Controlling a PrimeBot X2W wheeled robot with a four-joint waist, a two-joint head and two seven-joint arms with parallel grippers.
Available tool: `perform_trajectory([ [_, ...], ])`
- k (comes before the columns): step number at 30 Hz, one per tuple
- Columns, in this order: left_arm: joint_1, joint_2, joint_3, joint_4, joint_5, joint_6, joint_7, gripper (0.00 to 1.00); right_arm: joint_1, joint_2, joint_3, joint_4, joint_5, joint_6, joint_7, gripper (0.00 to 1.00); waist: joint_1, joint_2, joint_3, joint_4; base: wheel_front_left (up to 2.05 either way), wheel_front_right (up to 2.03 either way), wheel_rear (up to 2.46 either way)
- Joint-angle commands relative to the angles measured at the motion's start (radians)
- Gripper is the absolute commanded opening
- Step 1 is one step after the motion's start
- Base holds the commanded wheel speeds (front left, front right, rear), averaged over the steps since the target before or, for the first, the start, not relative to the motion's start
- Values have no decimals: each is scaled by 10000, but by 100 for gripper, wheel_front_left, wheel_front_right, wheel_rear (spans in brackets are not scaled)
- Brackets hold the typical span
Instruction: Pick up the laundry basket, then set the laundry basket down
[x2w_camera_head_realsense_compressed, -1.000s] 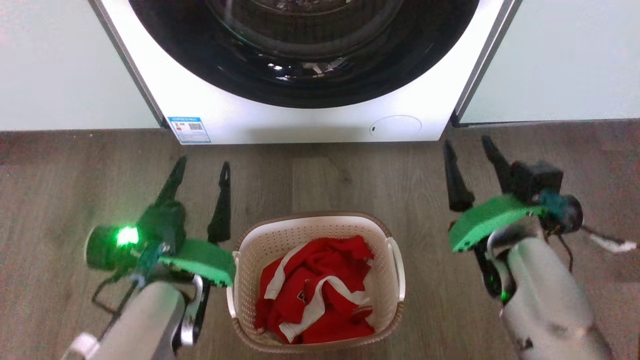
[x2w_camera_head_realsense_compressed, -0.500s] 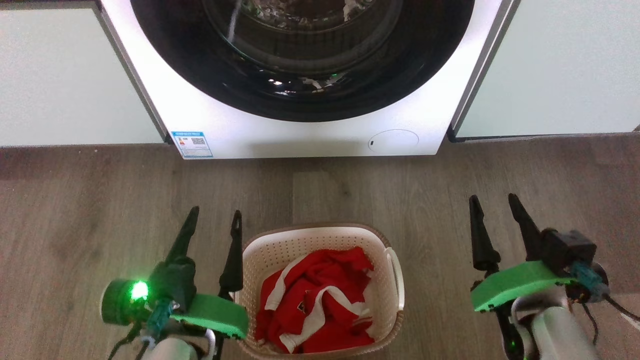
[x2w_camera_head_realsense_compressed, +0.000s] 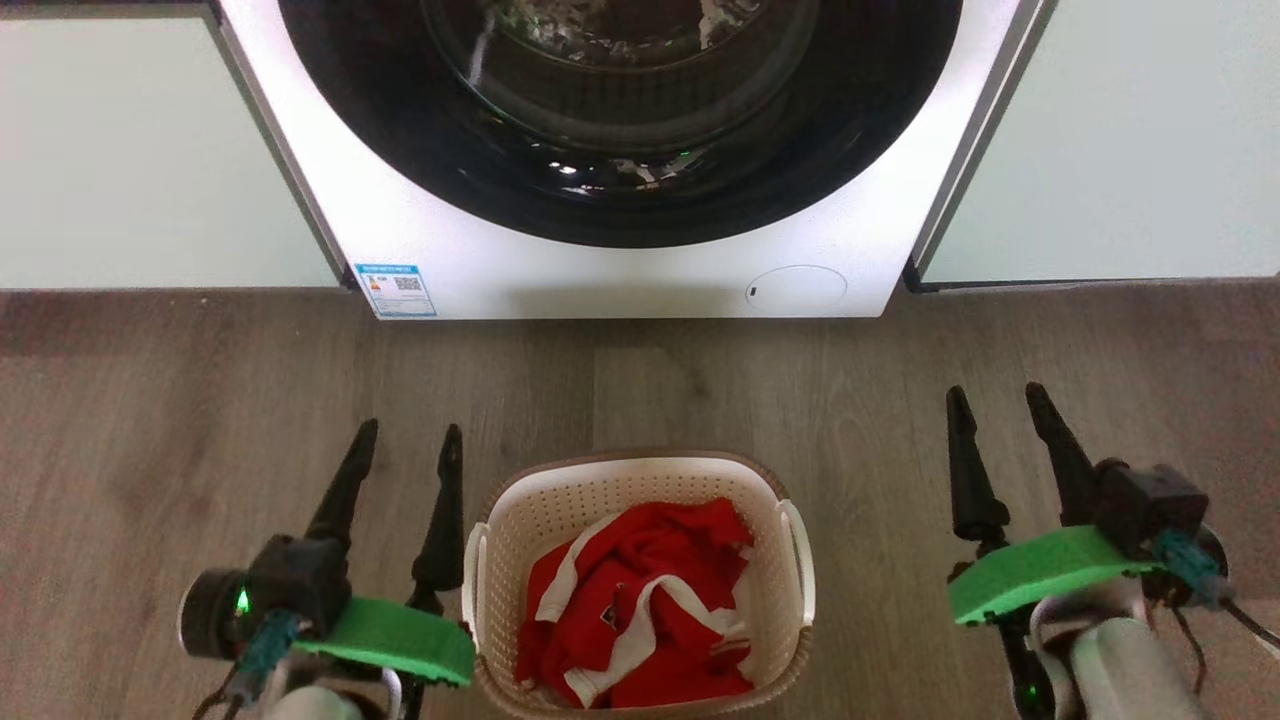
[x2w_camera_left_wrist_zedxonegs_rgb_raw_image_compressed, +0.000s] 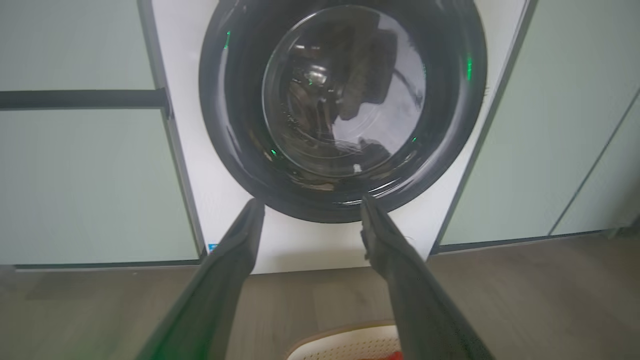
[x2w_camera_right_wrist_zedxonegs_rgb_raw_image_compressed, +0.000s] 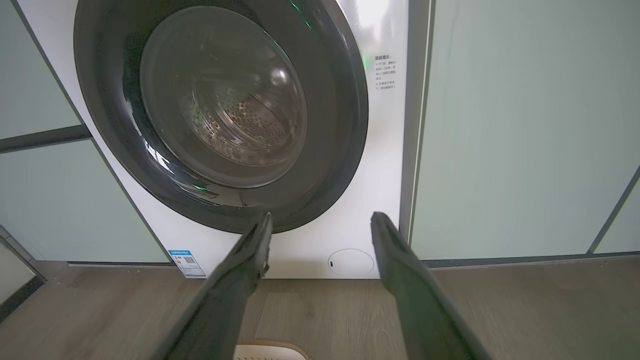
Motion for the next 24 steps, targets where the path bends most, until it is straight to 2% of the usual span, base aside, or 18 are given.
perform_trajectory([
  [1, -307, -72, 471, -462, 30, -145, -80, 100, -69, 30, 180, -380, -14, 54, -120, 100, 1, -1, 4, 22, 0, 0, 0],
  [24, -290, -90, 488, -353, -455, -296, -80, 100, -92, 30, 361, -287, 62, 54, -120, 100, 1, -1, 14, 0, 0, 0, 0],
])
